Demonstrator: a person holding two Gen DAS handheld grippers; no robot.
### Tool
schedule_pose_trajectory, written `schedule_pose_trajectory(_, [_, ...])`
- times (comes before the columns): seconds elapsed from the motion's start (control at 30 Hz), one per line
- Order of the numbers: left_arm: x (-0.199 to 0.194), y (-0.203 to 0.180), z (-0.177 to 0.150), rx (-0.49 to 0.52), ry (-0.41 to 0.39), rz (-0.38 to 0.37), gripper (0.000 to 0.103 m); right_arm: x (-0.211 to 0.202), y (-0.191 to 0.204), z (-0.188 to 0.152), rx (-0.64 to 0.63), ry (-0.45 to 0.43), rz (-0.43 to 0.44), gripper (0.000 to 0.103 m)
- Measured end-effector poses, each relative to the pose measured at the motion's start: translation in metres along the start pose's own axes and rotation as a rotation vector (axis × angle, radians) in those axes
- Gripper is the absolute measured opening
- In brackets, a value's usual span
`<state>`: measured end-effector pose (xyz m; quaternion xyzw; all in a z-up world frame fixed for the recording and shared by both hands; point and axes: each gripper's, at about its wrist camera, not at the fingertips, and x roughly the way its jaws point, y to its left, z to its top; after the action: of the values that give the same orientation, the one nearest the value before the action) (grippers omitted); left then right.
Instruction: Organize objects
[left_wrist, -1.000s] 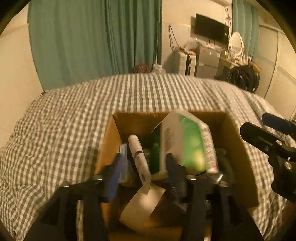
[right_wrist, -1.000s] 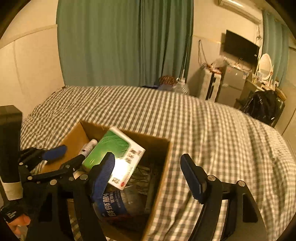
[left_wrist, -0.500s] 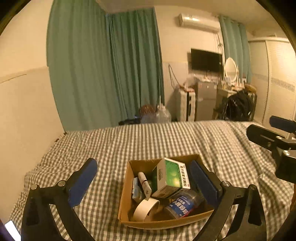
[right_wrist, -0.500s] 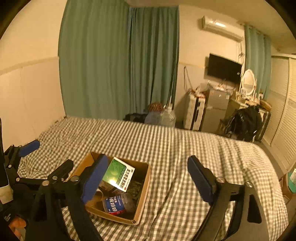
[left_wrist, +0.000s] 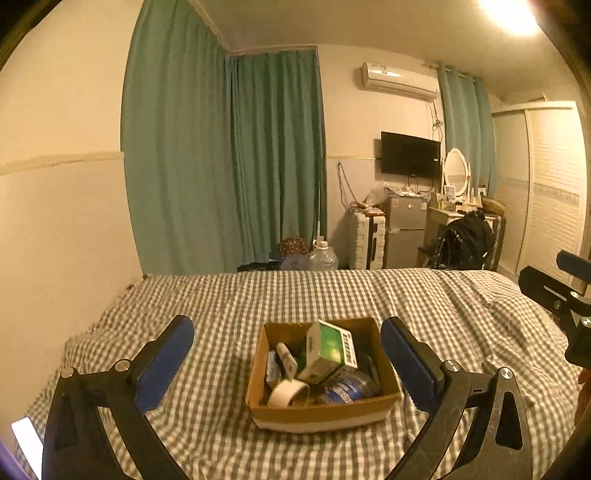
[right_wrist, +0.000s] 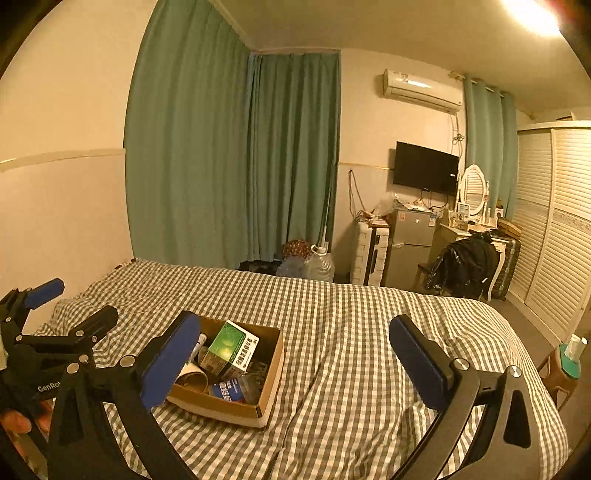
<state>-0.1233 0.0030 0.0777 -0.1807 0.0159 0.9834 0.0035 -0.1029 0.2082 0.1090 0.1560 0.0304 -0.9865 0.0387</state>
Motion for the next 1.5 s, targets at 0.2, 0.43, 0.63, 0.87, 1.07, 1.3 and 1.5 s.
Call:
schedule_pose_trajectory(0.2, [-0.017, 0.004, -0.025, -0.032, 0.011, 0.004, 0.103, -0.014, 0.0, -0.032, 0.048, -0.016, 0.008, 0.103])
schedule_pose_trajectory(0.43, [-0.034, 0.005, -0.05, -0.035, -0.029, 0.034, 0.103, -0.003, 0.0, -0.072, 0.05, -0.004, 0.003, 0.103])
schedule_pose_trajectory(0.63, [-0.031, -0.007, -0.067, 0.073, -0.01, 0.035, 0.103, 0.005, -0.005, -0.091, 0.071, 0.02, -0.013, 0.103])
schedule_pose_trajectory(0.87, [-0.026, -0.006, -0.074, 0.059, 0.024, 0.024, 0.103, 0.008, -0.002, -0.095, 0.069, 0.041, -0.011, 0.103])
schedule_pose_trajectory(1.07, [-0.022, -0.003, -0.079, 0.04, 0.046, 0.034, 0.103, 0.005, -0.001, -0.095, 0.065, 0.033, -0.014, 0.103])
schedule_pose_trajectory(1.3, [-0.021, -0.007, -0.081, 0.067, 0.052, 0.039, 0.103, 0.005, -0.001, -0.095, 0.069, 0.039, -0.008, 0.103])
schedule_pose_trajectory(1.5, [-0.021, -0.008, -0.082, 0.067, 0.053, 0.037, 0.103, 0.003, -0.001, -0.096, 0.07, 0.04, -0.004, 0.103])
